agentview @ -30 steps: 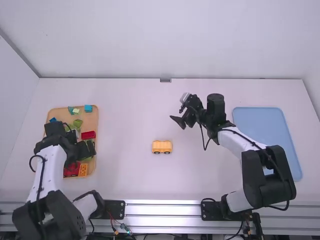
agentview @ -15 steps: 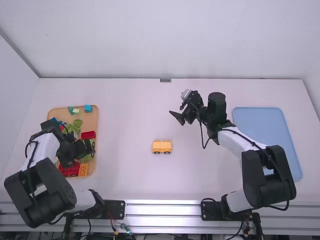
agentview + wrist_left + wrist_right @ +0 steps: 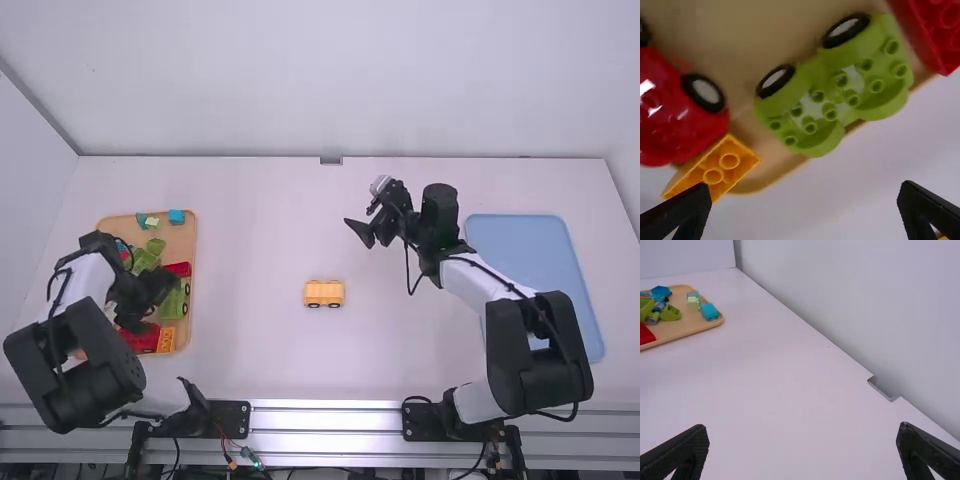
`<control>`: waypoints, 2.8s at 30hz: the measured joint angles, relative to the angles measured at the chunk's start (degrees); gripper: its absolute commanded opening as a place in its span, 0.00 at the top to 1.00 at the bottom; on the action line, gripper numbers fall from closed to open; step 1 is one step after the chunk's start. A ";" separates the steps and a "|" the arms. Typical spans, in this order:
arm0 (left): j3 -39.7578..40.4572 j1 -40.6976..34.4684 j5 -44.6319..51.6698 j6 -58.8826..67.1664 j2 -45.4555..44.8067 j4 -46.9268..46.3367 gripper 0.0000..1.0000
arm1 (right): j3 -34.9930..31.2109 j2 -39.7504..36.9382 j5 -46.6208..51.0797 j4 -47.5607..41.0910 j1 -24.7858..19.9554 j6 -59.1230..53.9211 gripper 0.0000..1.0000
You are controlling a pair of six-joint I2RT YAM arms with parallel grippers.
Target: Assemble lego blocks to make yellow taxi
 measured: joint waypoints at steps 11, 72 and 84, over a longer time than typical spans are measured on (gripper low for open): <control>0.76 0.22 0.74 -33.79 0.00 -9.57 0.01 | 0.00 0.00 0.00 -0.07 1.27 2.78 0.01; -8.81 0.46 -12.17 -90.20 -0.02 3.34 0.00 | 0.02 0.00 0.04 -4.31 1.27 4.20 0.01; -4.33 0.44 -8.85 -90.20 0.00 -4.72 0.29 | 0.00 0.00 0.24 -4.26 1.27 4.13 0.01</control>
